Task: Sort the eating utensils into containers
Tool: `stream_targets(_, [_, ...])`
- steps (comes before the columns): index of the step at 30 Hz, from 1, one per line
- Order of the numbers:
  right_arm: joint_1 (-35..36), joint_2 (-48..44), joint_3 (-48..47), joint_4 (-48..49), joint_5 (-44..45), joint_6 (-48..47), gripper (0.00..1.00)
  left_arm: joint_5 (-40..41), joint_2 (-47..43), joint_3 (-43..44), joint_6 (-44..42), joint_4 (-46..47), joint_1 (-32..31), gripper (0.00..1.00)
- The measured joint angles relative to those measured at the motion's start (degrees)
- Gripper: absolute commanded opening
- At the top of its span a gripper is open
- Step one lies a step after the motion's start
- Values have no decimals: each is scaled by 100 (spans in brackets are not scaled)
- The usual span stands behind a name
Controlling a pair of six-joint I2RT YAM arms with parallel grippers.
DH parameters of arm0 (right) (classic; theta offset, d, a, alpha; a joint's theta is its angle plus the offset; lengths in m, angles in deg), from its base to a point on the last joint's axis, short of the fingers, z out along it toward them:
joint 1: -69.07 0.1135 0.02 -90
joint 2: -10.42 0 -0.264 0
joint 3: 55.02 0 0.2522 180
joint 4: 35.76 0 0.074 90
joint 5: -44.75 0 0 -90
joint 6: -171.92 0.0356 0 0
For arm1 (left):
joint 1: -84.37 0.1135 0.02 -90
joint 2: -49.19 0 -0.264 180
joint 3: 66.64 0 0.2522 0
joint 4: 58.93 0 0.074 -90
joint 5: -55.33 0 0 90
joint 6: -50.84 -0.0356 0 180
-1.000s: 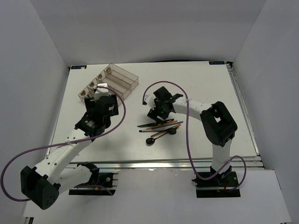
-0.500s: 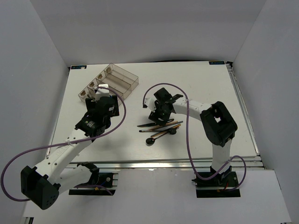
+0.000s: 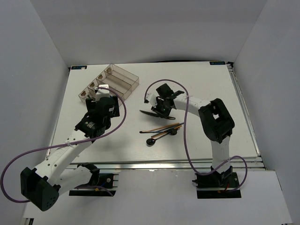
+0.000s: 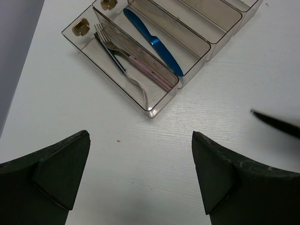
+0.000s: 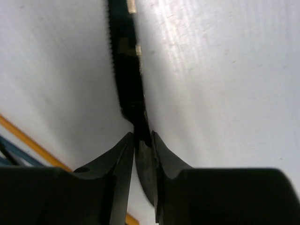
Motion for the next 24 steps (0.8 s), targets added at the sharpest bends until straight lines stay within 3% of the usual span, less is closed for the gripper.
stream_targets(4, [-133, 238, -334, 0, 61, 15, 23, 0, -7, 0, -2, 0, 0, 98])
stream_targets(12, [-260, 796, -1204, -284, 378, 828, 32, 2, -39, 0, -17, 0, 0, 98])
stream_targets(16, [-258, 800, -1204, -317, 590, 1259, 41, 4, -66, 0, -17, 2, 0, 98])
stream_targets(24, [-271, 761, -1152, -374, 730, 1532, 47, 2, -72, 0, -20, 2, 0, 98])
